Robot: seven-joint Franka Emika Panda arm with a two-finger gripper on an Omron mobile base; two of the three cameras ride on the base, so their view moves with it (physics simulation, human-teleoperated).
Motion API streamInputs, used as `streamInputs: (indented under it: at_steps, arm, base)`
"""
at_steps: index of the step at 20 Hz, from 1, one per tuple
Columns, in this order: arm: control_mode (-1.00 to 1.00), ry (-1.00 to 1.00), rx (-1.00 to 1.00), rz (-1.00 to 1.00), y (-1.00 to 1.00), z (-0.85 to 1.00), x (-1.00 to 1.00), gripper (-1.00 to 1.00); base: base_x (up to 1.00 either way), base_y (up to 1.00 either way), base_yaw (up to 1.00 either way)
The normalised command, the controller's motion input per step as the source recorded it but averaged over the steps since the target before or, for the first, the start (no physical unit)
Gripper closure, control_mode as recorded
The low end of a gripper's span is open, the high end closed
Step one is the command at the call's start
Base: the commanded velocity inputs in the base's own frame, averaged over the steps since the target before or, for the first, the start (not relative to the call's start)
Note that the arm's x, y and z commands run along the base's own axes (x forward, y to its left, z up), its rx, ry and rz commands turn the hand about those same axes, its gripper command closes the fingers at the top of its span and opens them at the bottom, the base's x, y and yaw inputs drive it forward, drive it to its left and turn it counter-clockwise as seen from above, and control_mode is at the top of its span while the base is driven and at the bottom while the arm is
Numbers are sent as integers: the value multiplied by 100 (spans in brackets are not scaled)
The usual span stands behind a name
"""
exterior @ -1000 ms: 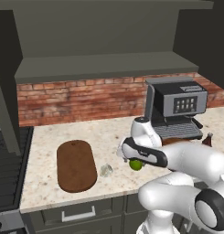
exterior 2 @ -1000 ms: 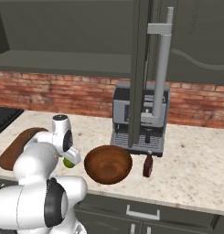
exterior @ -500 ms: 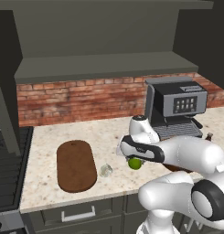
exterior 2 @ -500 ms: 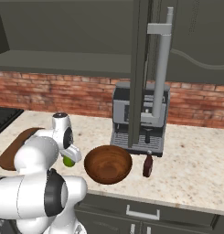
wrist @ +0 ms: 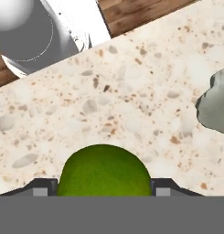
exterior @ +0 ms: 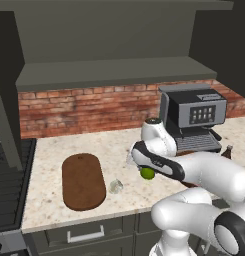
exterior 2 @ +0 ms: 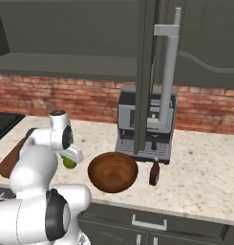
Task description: Open the cabinet. Place the bowl and condiment on the counter. Then place the lime and garlic on the cutting board.
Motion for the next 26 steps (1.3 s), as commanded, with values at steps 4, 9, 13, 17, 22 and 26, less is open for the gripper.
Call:
streamInputs:
  at_steps: [4, 9, 13, 17, 22, 26]
  arm:
    - [-100, -14, 0, 7, 44, 26, -20, 100]
    - [-100, -7, 1, 7, 89, 22, 1, 100]
    - [-100, 0, 7, 11, 82, 33, 27, 100]
    - [-100, 0, 5, 7, 56, 51, 34, 100]
    - [-100, 0, 0, 4, 50, 24, 13, 100]
    - [-100, 0, 0, 2, 55, -4, 0, 100]
  base:
    - [0, 0, 0]
    - [0, 0, 0]
    - [0, 0, 0]
    - [0, 0, 0]
    - [0, 0, 0]
    - [0, 0, 0]
